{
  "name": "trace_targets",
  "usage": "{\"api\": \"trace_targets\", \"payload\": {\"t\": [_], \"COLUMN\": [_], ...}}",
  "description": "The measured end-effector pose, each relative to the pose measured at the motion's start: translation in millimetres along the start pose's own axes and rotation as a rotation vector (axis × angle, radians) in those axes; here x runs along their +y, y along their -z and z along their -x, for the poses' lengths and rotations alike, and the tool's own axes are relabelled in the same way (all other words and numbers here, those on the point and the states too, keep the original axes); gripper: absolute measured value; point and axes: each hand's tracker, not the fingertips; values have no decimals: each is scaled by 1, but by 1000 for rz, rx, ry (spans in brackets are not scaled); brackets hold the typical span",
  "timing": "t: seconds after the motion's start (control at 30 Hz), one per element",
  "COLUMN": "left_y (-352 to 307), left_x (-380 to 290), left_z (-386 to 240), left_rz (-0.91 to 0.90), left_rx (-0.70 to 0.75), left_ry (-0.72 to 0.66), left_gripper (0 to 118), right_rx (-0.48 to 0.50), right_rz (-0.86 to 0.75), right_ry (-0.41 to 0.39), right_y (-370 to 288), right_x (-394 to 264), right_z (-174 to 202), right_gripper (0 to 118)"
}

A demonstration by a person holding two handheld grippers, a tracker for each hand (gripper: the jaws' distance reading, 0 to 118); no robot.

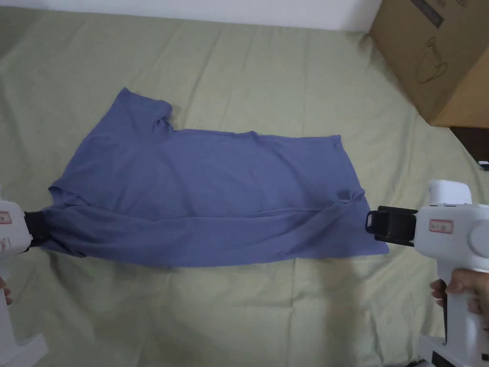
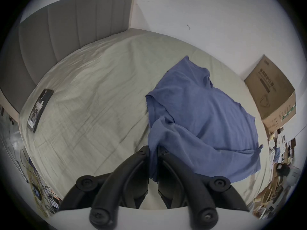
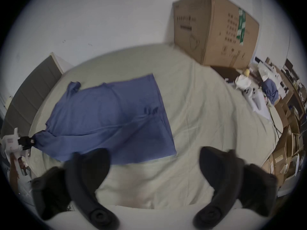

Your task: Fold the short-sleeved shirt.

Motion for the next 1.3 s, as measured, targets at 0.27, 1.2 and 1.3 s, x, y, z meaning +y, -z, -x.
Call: {"api": "trace_targets", "payload": {"t": [0.27, 1.2, 1.3], "left_y": [-1, -49, -50], "left_x": [-5, -84, -84], "left_z": [3, 52, 46], "left_rz": [1, 125, 71], "left_rx": [23, 48, 103], "left_ry": [-27, -91, -68], "left_gripper": [7, 41, 95], "right_rx": [-134, 70, 42], "right_rz": [226, 288, 210], "right_ry": [14, 118, 92], "right_y": [92, -11, -20], "right_x": [10, -92, -93], "right_z": [-6, -57, -51], "right_gripper": [112, 11, 78]}}
